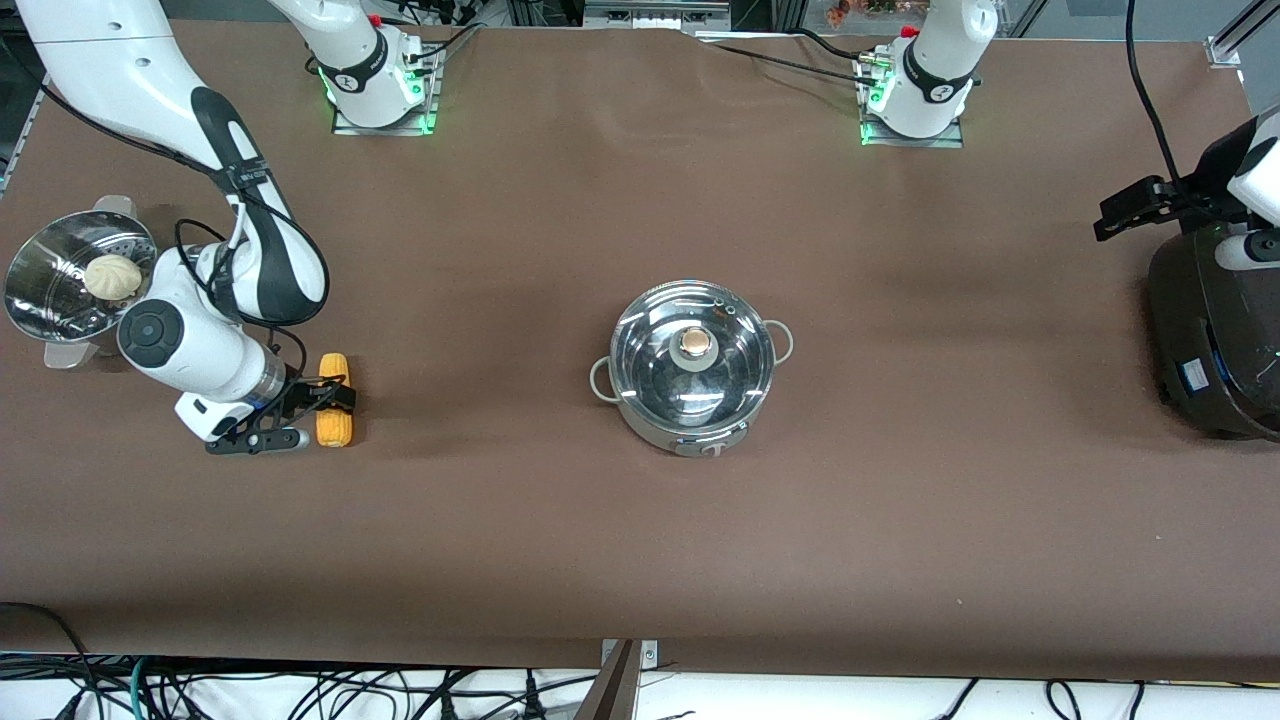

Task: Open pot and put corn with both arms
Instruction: 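Grasp the corn with the right gripper while the left gripper reaches the lid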

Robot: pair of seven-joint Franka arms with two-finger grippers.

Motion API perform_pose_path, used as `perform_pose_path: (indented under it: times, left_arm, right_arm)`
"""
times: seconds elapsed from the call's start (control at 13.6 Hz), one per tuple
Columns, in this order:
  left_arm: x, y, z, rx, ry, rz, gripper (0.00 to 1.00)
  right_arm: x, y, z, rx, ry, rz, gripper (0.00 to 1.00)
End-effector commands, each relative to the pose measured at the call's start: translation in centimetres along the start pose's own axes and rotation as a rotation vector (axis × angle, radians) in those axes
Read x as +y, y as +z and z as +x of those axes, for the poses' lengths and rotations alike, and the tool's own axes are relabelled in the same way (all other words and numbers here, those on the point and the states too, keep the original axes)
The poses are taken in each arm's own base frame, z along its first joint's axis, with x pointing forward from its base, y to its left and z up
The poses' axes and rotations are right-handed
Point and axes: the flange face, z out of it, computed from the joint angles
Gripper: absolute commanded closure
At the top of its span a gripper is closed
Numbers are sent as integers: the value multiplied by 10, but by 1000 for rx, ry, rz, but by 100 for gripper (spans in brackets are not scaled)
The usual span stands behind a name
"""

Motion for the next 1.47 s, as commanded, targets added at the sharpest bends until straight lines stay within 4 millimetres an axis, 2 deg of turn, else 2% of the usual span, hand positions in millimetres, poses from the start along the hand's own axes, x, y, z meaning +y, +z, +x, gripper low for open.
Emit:
perform_pose_path:
  times: [0.0, 0.07, 0.22, 0.29, 0.37, 0.51, 0.73, 0.88, 1.25, 1.39]
  left_arm:
    - [0, -7, 4, 2, 23, 21, 0]
    - [4, -5, 5, -1, 29, 22, 0]
    - [7, 15, 21, -41, 32, 16, 0]
    - [10, 16, 21, -42, 37, 2, 0]
    - [17, 16, 20, -45, 44, -13, 0]
    - [48, 17, 18, -50, 38, -58, 0]
    - [123, 42, 25, -98, -95, -121, 0]
    - [179, 59, 28, -77, -118, -132, 0]
    - [330, 126, 14, -59, -295, -140, 0]
    - [378, 149, 8, -68, -306, -131, 0]
  right_arm:
    - [2, 3, -6, 9, -18, 11, 0]
    - [2, 5, -8, 13, -20, 11, 0]
    - [1, 10, -12, 22, -28, 11, 0]
    - [3, 10, -12, 22, -31, 10, 0]
    - [4, 11, -12, 21, -30, 11, 0]
    - [11, 15, -14, 21, -37, 11, 0]
    - [23, 29, -19, 36, -62, 12, 0]
    - [23, 37, -25, 53, -62, 11, 0]
    - [21, 42, -30, 55, -64, 12, 0]
    - [21, 40, -30, 55, -63, 12, 0]
